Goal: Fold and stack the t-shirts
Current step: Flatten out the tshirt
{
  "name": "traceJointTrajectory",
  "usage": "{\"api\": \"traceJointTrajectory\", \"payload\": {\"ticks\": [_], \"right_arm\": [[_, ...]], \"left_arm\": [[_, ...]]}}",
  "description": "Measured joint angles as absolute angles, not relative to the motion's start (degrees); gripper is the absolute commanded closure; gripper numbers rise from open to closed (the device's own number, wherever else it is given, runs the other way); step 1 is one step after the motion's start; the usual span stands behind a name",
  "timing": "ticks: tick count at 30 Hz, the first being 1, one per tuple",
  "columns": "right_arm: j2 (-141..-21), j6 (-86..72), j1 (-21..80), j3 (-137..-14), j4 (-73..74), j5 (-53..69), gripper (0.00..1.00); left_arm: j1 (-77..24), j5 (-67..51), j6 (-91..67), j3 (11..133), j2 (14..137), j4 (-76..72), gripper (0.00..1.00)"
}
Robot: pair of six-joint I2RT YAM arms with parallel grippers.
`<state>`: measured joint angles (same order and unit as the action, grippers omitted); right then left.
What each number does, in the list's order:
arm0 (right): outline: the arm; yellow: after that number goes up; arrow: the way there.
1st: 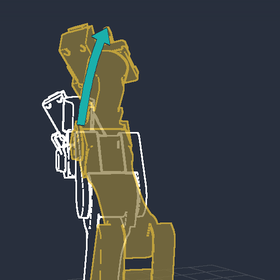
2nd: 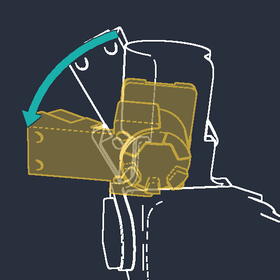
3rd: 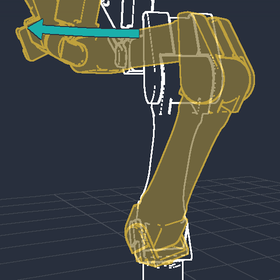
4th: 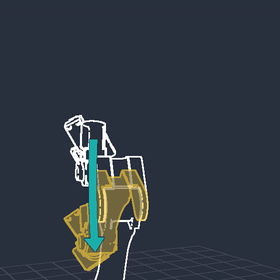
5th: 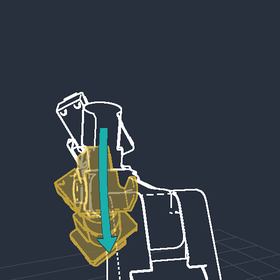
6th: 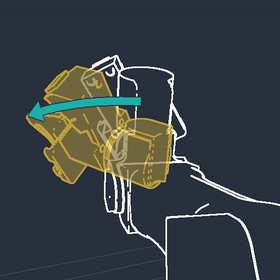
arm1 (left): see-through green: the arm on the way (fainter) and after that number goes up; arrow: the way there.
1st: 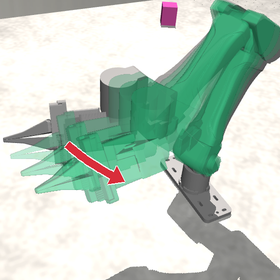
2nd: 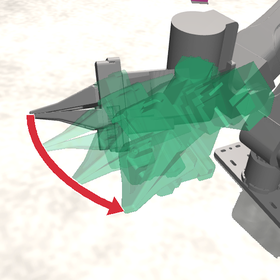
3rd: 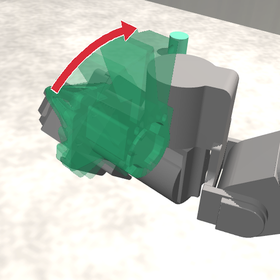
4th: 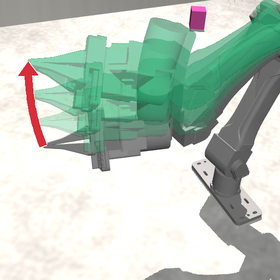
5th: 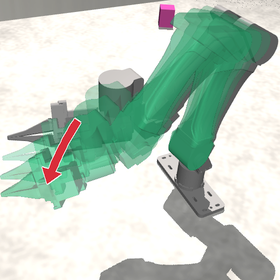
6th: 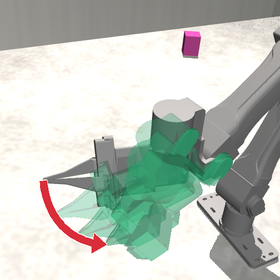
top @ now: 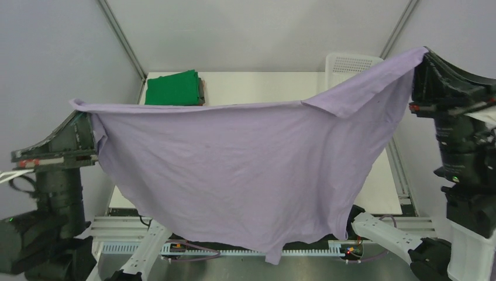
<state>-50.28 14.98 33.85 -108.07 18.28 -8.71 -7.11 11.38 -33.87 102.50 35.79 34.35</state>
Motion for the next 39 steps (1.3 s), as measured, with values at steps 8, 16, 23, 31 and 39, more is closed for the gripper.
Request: {"api": "traceJointTrajectory", "payload": {"ticks": [8, 16, 23, 31, 39], "right_arm": [[-55.1, 25.4, 33.8, -83.0, 2.1, -32.4, 1.0], [-80.2, 25.4, 29.9, -63.4, -8.6, -38.6, 0.94], [-102.0, 20.4, 28.8, -63.1, -9.9, -40.5, 0.08], [-100.0, 14.0, 28.8, -66.9, -7.6, -37.3, 0.02], [-87.2, 1.0, 28.7, -54.4, -7.3, -19.7, 0.02]], "left_arm": [[-7.1, 14.3, -34.6, 80.6, 45.0, 27.6, 0.98], [-7.1, 22.1, -35.1, 55.6, 67.2, 22.6, 0.63], [-7.1, 27.6, -33.9, 59.6, 87.9, 23.9, 0.0], [-7.1, 25.1, -34.0, 60.1, 78.2, 23.9, 0.0], [-7.1, 13.8, -34.9, 54.7, 67.5, 20.0, 0.0]]}}
